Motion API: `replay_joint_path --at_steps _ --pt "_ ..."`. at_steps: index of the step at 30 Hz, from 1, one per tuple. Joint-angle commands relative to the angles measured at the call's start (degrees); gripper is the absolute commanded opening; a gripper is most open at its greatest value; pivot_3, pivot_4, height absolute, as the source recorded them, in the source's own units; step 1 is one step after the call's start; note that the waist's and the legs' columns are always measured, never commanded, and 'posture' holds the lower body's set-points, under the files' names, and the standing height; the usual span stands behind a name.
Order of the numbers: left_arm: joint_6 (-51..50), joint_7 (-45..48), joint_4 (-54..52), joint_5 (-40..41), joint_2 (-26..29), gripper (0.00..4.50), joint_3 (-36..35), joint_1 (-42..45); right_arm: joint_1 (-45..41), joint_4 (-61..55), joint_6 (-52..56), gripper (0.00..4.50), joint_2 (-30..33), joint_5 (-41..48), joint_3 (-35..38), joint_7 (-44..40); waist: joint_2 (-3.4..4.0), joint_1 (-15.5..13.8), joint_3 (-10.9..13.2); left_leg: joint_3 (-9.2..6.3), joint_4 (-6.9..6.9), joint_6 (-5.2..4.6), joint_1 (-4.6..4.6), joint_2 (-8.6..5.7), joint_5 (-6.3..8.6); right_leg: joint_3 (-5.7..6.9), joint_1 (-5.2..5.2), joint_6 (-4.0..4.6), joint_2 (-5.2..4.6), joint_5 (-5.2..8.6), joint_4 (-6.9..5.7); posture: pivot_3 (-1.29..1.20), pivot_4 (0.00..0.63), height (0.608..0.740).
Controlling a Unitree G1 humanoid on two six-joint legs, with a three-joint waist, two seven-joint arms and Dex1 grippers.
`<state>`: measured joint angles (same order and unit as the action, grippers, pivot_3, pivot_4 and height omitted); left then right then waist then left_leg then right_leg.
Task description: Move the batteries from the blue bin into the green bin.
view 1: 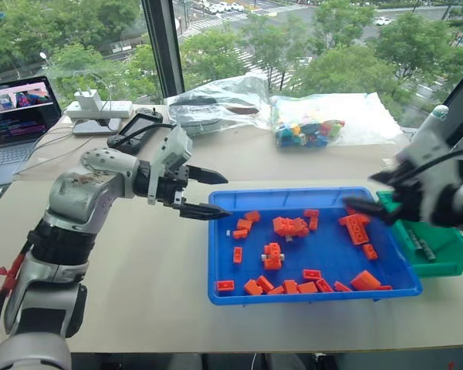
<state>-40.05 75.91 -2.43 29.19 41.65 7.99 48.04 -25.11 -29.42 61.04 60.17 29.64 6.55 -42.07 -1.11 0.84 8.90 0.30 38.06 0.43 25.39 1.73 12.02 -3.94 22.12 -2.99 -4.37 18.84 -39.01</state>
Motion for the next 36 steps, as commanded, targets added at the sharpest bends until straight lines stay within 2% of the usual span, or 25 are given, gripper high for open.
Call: replay_joint_path --at_steps 1,4,7,11,17,25,32,35,36 --pt "0.7 0.0 -1.4 -0.2 0.7 4.5 -0.5 -0.2 0.2 3.3 -16.4 4.46 -1.7 -7.8 -7.8 -3.1 0.0 -0.1 0.0 0.0 0.02 0.0 0.04 -0.02 0.0 0.01 0.02 0.0 -0.02 0.0 0.01 0.0 0.15 0.732" --pt "0.5 -0.2 -2.2 -0.1 1.2 4.5 -0.8 -0.9 -2.5 10.1 -21.9 4.46 -3.6 -10.6 -10.3 -4.7 -0.01 -0.1 0.0 -0.03 0.1 0.0 0.08 -0.01 0.0 0.01 0.05 0.0 -0.03 0.0 0.0 0.0 0.15 0.732" --pt "0.2 -0.6 -3.2 0.2 2.1 4.5 -1.5 -1.9 -7.2 16.7 -20.7 4.46 -4.7 -7.8 -11.2 -10.8 0.0 0.1 0.0 -0.06 0.12 0.01 0.08 0.01 0.0 0.0 0.06 0.0 -0.01 0.0 -0.04 0.0 0.15 0.732" --pt "0.3 -1.7 -4.1 0.2 2.3 4.5 -1.8 -3.0 -9.8 22.5 -24.7 4.46 -4.4 -10.8 -16.2 -18.1 0.0 0.1 0.0 -0.09 0.12 0.0 0.04 0.06 0.0 0.03 0.05 0.0 0.05 0.0 -0.06 0.0 0.15 0.732" --pt "-0.8 -3.3 -5.0 1.0 2.3 4.5 -2.2 -3.8 -13.2 30.1 -33.5 4.46 -7.9 -15.2 -22.3 -26.7 0.01 0.2 0.0 -0.1 0.15 0.01 0.04 0.05 0.0 0.03 0.05 0.0 0.02 0.0 -0.06 0.0 0.15 0.732" --pt "-1.8 -3.8 -6.2 1.7 2.9 4.5 -2.7 -4.2 -17.5 43.7 -45.2 4.46 -11.1 -23.1 -25.4 -30.7 0.01 0.1 0.0 -0.1 0.17 0.01 0.04 0.04 -0.01 0.03 0.06 0.0 0.01 0.0 -0.08 0.0 0.15 0.732" --pt "-2.1 -4.1 -7.1 1.8 3.2 4.5 -3.1 -5.0 -17.1 46.8 -46.9 4.46 -13.5 -24.8 -25.0 -32.5 0.01 0.2 0.0 -0.11 0.17 0.03 0.04 0.05 -0.02 0.03 0.06 0.0 0.01 0.0 -0.13 0.0 0.15 0.732" --pt "-2.1 -4.1 -7.2 1.7 3.2 4.5 -3.1 -5.1 -16.9 46.6 -46.7 3.82 -14.0 -24.9 -24.2 -32.6 0.01 0.2 0.0 -0.11 0.16 0.03 0.03 0.06 -0.02 0.03 0.07 0.0 0.02 0.0 -0.16 0.0 0.15 0.732" --pt "-2.1 -4.1 -7.2 1.7 3.1 4.5 -3.1 -5.1 -16.8 46.3 -46.6 3.38 -14.1 -24.9 -23.9 -32.6 0.01 0.2 0.0 -0.12 0.16 0.03 0.03 0.06 -0.02 0.03 0.07 0.0 0.02 0.0 -0.16 0.0 0.15 0.732"
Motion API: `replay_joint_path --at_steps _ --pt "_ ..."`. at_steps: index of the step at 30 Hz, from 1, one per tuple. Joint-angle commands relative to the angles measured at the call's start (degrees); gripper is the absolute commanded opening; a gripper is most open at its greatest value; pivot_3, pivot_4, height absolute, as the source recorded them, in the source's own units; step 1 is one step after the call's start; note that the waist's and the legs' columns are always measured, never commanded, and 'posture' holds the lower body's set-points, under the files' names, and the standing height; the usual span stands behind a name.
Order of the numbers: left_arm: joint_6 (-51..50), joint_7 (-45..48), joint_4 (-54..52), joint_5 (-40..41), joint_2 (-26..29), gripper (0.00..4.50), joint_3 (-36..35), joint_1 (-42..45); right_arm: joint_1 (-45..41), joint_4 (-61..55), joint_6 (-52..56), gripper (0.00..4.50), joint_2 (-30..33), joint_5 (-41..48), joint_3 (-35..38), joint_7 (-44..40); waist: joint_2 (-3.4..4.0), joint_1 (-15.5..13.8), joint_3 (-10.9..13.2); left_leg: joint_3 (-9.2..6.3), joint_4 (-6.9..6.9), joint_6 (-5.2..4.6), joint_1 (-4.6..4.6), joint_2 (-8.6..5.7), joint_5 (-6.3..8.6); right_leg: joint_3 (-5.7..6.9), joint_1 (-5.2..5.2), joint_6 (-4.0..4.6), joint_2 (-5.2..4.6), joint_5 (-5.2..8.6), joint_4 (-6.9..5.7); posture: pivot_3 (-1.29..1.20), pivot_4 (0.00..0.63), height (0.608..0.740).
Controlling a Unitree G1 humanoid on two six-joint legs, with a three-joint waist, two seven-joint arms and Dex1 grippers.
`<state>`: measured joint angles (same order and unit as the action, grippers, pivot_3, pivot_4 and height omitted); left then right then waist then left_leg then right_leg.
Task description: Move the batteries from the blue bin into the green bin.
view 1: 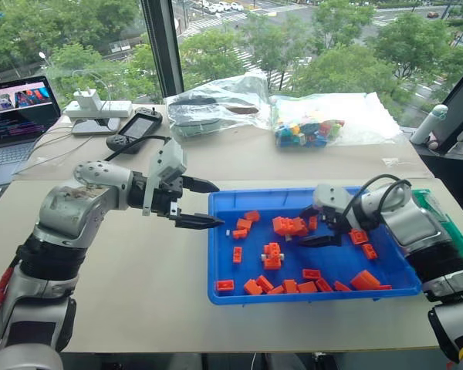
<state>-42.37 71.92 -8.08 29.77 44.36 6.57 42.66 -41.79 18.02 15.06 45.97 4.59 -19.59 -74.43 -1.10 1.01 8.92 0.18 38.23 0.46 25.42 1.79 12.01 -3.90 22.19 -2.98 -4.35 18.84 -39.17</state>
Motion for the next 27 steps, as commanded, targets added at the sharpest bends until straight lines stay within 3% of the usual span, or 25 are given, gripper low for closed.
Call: replay_joint_path --at_steps 1,4,10,19,25,27 --pt "0.3 -0.1 -1.4 1.1 0.4 4.5 -1.6 0.3 -0.1 -1.3 -0.7 3.11 0.1 0.0 2.3 -0.2 0.0 0.0 0.0 0.0 0.0 0.0 0.0 0.0 0.0 0.0 0.0 0.0 -0.01 0.0 0.0 0.0 0.15 0.732" --pt "0.6 0.1 -0.9 0.9 0.2 4.5 -1.3 0.6 0.4 -4.2 -0.4 2.12 1.1 0.2 3.2 -0.1 0.0 0.0 0.0 0.0 0.0 0.0 0.0 -0.01 0.0 0.0 0.0 0.0 -0.01 0.0 0.0 0.0 0.15 0.732" --pt "1.3 1.1 0.5 0.4 -0.5 4.5 -0.3 1.5 1.8 -16.1 10.0 2.12 4.4 6.1 9.8 0.0 0.01 -0.2 0.0 -0.09 0.0 0.0 0.0 -0.01 0.0 0.0 -0.01 0.0 -0.02 0.0 -0.05 0.0 0.15 0.732" --pt "3.4 3.1 4.0 -0.9 -2.5 4.5 1.7 4.3 12.7 -32.7 27.8 2.12 16.7 13.7 24.3 3.2 0.01 -0.6 0.0 -0.09 0.02 -0.03 0.05 -0.06 0.02 0.03 -0.05 0.0 -0.06 0.0 0.0 0.0 0.15 0.732" --pt "4.2 3.8 5.0 -1.3 -2.8 4.5 2.3 4.8 13.7 -35.0 30.7 2.12 11.4 16.3 23.8 9.5 0.01 0.6 0.0 -0.05 0.0 -0.03 -0.03 0.02 0.02 -0.02 -0.03 0.0 0.05 0.0 0.02 0.0 0.15 0.732" --pt "4.1 3.7 4.8 -1.2 -2.7 4.5 2.1 4.8 12.1 -32.1 28.0 2.62 8.6 14.1 20.6 11.4 0.01 0.7 0.0 -0.05 0.0 -0.03 -0.04 0.01 0.02 -0.02 -0.03 0.0 0.04 0.0 0.01 0.0 0.15 0.732"
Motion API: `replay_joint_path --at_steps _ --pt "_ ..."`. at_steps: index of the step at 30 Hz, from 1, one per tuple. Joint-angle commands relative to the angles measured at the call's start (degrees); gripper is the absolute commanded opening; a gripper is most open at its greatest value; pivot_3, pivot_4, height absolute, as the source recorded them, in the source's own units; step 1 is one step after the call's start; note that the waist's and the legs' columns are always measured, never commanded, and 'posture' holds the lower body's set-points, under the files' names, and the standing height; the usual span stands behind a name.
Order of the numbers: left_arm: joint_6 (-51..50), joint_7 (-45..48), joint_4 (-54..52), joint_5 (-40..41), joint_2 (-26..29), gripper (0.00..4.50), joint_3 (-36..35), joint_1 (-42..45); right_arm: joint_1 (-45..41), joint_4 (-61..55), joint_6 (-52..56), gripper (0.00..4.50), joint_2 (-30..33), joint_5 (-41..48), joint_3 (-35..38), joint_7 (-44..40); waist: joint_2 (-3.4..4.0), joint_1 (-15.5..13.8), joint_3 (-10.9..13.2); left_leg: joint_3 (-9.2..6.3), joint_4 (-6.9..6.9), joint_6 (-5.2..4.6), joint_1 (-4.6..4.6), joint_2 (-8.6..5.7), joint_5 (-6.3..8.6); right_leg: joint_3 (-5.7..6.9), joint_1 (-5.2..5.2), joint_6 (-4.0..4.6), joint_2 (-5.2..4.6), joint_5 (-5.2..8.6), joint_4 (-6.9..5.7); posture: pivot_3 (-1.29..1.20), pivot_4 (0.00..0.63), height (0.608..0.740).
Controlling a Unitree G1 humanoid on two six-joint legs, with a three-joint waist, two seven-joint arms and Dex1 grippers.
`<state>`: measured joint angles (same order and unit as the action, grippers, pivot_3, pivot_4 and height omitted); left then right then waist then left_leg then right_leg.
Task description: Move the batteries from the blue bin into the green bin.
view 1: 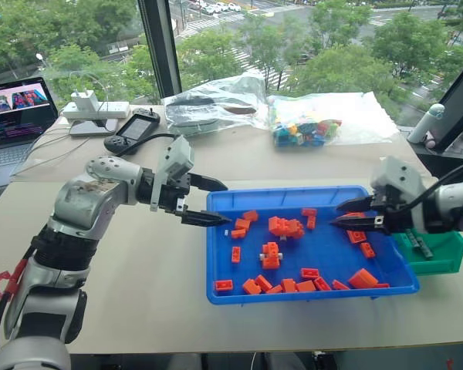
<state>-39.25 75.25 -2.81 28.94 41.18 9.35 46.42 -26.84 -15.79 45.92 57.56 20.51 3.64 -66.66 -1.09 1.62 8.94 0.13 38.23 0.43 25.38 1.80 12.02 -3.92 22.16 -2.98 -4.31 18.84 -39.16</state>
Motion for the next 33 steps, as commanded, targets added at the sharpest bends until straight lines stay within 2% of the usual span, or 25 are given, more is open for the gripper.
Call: replay_joint_path --at_steps 1,6,11,22,25,31,32,33 --pt "0.8 0.4 -0.7 -0.4 0.7 4.5 -0.7 1.0 -3.4 3.0 -4.6 2.75 -3.6 -3.3 -4.5 4.0 0.0 0.2 0.0 0.0 0.01 0.0 -0.01 0.0 0.0 0.0 -0.01 0.0 0.0 0.0 -0.02 0.0 0.15 0.732" --pt "-0.1 -0.2 -2.5 -0.1 2.2 4.5 -1.7 -0.5 -7.2 9.7 -11.6 4.43 -7.7 -5.7 -9.8 2.5 0.01 0.0 0.0 0.01 0.01 0.01 0.01 -0.04 0.0 0.01 0.0 0.0 -0.05 0.0 0.01 0.0 0.15 0.732" --pt "-1.0 -1.2 -4.1 0.3 2.9 4.5 -2.3 -1.4 -9.3 17.0 -18.6 4.43 -9.0 -9.6 -16.1 -2.2 0.01 -0.3 0.0 -0.01 0.01 0.01 0.0 -0.04 -0.01 0.01 0.0 0.0 -0.06 0.0 0.0 0.0 0.15 0.732" --pt "-2.8 -3.6 -7.6 1.4 4.7 4.5 -4.2 -3.9 -13.6 33.9 -30.2 4.43 -13.3 -14.9 -19.9 -6.6 0.01 -0.4 0.0 0.01 0.02 0.02 -0.01 -0.01 -0.01 0.01 0.0 0.0 -0.05 0.0 0.0 0.0 0.15 0.732" --pt "-3.2 -4.1 -8.3 1.7 5.0 4.5 -4.5 -4.3 -14.3 35.4 -30.9 3.74 -14.1 -14.8 -19.5 -7.6 0.01 -0.4 0.0 0.01 0.02 0.03 -0.01 -0.01 -0.01 0.01 0.02 0.0 -0.05 0.0 -0.01 0.0 0.15 0.732" --pt "-2.9 -4.3 -8.2 1.4 5.0 4.5 -4.4 -4.3 -13.9 35.4 -33.0 1.67 -14.0 -15.0 -18.6 -8.5 0.01 -0.6 0.0 0.01 0.02 0.03 -0.01 -0.02 -0.01 0.01 0.01 0.0 -0.07 0.0 -0.01 0.0 0.15 0.732" --pt "-2.9 -4.3 -8.2 1.4 5.0 4.5 -4.4 -4.3 -13.8 34.9 -32.9 1.44 -13.8 -14.8 -18.1 -8.4 0.01 -0.6 0.0 0.0 0.02 0.03 -0.01 -0.03 -0.01 0.01 0.01 0.0 -0.07 0.0 -0.01 0.0 0.15 0.732" --pt "-2.8 -4.2 -8.1 1.4 5.0 4.5 -4.3 -4.3 -13.6 34.1 -32.5 1.45 -13.5 -14.2 -17.3 -8.2 0.01 -0.6 0.0 0.0 0.02 0.03 -0.01 -0.03 -0.01 0.01 0.0 0.0 -0.07 0.0 -0.01 0.0 0.15 0.732"
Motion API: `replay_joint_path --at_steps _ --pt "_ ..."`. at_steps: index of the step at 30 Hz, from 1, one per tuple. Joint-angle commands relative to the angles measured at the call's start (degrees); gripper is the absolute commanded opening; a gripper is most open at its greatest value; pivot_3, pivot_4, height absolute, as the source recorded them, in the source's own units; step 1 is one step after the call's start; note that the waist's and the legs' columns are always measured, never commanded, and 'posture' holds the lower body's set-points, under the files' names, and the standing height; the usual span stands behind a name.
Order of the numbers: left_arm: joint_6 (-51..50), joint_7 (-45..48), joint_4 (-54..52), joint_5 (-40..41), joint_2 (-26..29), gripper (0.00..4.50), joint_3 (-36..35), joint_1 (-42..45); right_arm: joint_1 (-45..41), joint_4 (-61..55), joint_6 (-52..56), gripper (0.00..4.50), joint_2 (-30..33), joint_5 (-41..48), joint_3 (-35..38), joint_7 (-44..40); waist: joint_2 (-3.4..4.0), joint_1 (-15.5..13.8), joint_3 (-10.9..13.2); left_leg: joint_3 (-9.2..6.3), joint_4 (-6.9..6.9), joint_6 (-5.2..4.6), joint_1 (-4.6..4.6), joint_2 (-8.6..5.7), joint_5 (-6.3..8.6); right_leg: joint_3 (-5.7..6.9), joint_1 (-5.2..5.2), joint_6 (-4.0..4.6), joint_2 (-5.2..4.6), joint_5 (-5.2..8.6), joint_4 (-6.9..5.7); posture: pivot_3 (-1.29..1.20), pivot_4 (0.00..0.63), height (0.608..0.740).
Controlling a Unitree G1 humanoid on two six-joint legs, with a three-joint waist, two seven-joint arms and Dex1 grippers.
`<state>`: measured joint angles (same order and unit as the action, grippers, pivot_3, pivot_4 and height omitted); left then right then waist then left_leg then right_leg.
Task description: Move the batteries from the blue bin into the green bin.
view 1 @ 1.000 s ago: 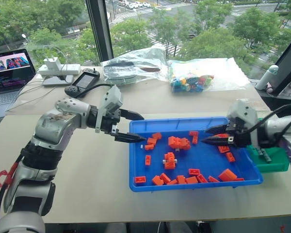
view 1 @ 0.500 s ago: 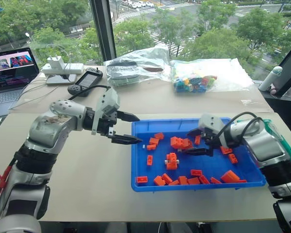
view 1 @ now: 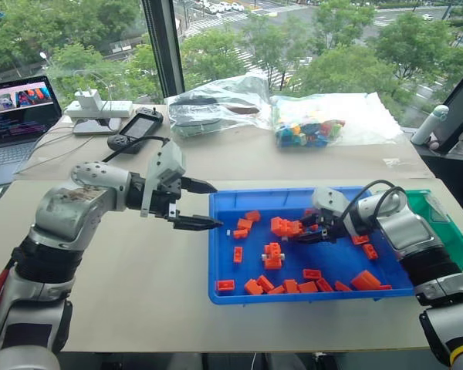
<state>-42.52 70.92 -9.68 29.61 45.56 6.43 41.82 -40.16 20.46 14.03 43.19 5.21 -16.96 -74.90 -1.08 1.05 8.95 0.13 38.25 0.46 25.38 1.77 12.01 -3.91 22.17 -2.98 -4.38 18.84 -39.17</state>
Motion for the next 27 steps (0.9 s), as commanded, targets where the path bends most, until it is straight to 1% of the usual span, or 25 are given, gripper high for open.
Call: replay_joint_path --at_steps 1,5,7,11,13,15,17,18,20,22,24,27 --pt "0.6 0.2 -1.1 0.7 0.7 4.5 -1.3 0.3 -0.1 -3.0 0.1 1.45 1.1 1.8 4.2 0.3 0.0 0.0 0.0 0.0 0.0 0.0 0.0 0.0 0.0 0.0 0.0 0.0 0.0 0.0 0.0 0.0 0.15 0.732" --pt "1.1 0.6 -0.2 0.3 0.3 4.5 -0.8 0.8 0.8 -9.2 3.3 1.45 3.9 3.3 7.9 1.0 0.01 -0.1 0.0 -0.01 0.0 0.0 0.0 0.0 0.0 0.0 0.0 0.0 -0.01 0.0 0.0 0.0 0.15 0.732" --pt "1.4 0.8 0.2 0.2 0.1 4.5 -0.6 1.1 1.8 -13.0 3.9 1.45 7.2 2.5 8.9 0.7 0.03 -0.2 0.0 -0.02 0.0 0.0 0.0 0.0 0.0 0.0 0.0 0.0 0.0 0.0 -0.01 0.0 0.15 0.732" --pt "2.0 1.3 1.3 -0.2 -0.3 4.5 -0.1 1.8 5.4 -19.7 9.3 1.45 14.5 2.3 11.8 0.9 0.03 -0.4 0.0 0.0 0.0 -0.01 0.01 -0.02 0.01 0.01 -0.01 0.0 -0.02 0.0 0.01 0.0 0.15 0.732" --pt "2.5 1.7 1.9 -0.4 -0.6 4.5 0.3 2.1 7.9 -20.8 10.9 1.45 18.4 -0.2 12.0 2.2 0.03 -0.4 0.0 0.02 0.0 -0.01 0.01 -0.02 0.01 0.01 -0.03 0.0 -0.02 0.0 0.04 0.0 0.15 0.732" --pt "2.8 1.9 2.4 -0.6 -1.1 4.5 0.7 2.6 9.6 -20.0 10.5 1.45 20.3 -2.2 12.4 4.5 0.02 -0.4 0.0 0.07 0.0 -0.02 0.02 -0.03 0.01 0.01 -0.03 0.0 -0.03 0.0 0.06 0.0 0.15 0.732" --pt "3.2 2.2 2.9 -0.8 -1.6 4.5 1.1 3.0 10.4 -18.7 8.8 2.45 20.8 -3.7 12.3 6.6 0.02 -0.2 0.0 0.1 0.0 -0.02 0.01 -0.03 0.01 0.0 -0.03 0.0 -0.03 0.0 0.08 0.0 0.15 0.732" --pt "3.3 2.3 3.2 -0.8 -1.7 4.5 1.2 3.2 10.6 -17.9 7.6 2.56 21.1 -4.8 11.9 7.3 0.02 0.0 0.0 0.14 0.0 -0.02 0.01 -0.02 0.01 0.0 0.0 0.0 -0.01 0.0 0.07 0.0 0.15 0.732" --pt "3.5 2.4 3.5 -0.9 -1.9 4.5 1.4 3.4 10.9 -16.8 5.9 3.26 21.5 -6.2 11.6 8.2 0.02 0.2 0.0 0.14 -0.01 -0.02 0.0 0.01 0.01 -0.02 0.01 0.0 0.02 0.0 0.05 0.0 0.15 0.732" --pt "3.6 2.8 3.6 -0.7 -1.6 4.5 1.3 3.5 10.0 -16.2 4.7 3.86 21.2 -7.5 11.4 9.5 0.03 0.3 0.0 0.15 -0.01 -0.02 0.0 0.01 0.01 -0.03 0.02 0.0 0.03 0.0 0.05 0.0 0.15 0.732" --pt "3.5 3.0 3.7 -0.9 -1.1 4.5 1.2 3.5 7.1 -17.5 6.6 4.49 18.1 -6.1 12.3 11.3 0.03 0.5 0.0 0.15 -0.01 -0.02 0.0 0.01 0.01 -0.03 0.02 0.0 0.02 0.0 0.06 0.0 0.15 0.732" --pt "3.4 2.7 3.6 -1.0 -0.6 4.5 0.9 3.4 4.9 -21.6 12.0 4.49 13.5 -0.9 12.4 9.8 0.03 0.9 0.0 0.1 -0.01 -0.01 -0.02 0.02 0.0 -0.04 0.01 0.0 0.03 0.0 0.02 0.0 0.15 0.732"
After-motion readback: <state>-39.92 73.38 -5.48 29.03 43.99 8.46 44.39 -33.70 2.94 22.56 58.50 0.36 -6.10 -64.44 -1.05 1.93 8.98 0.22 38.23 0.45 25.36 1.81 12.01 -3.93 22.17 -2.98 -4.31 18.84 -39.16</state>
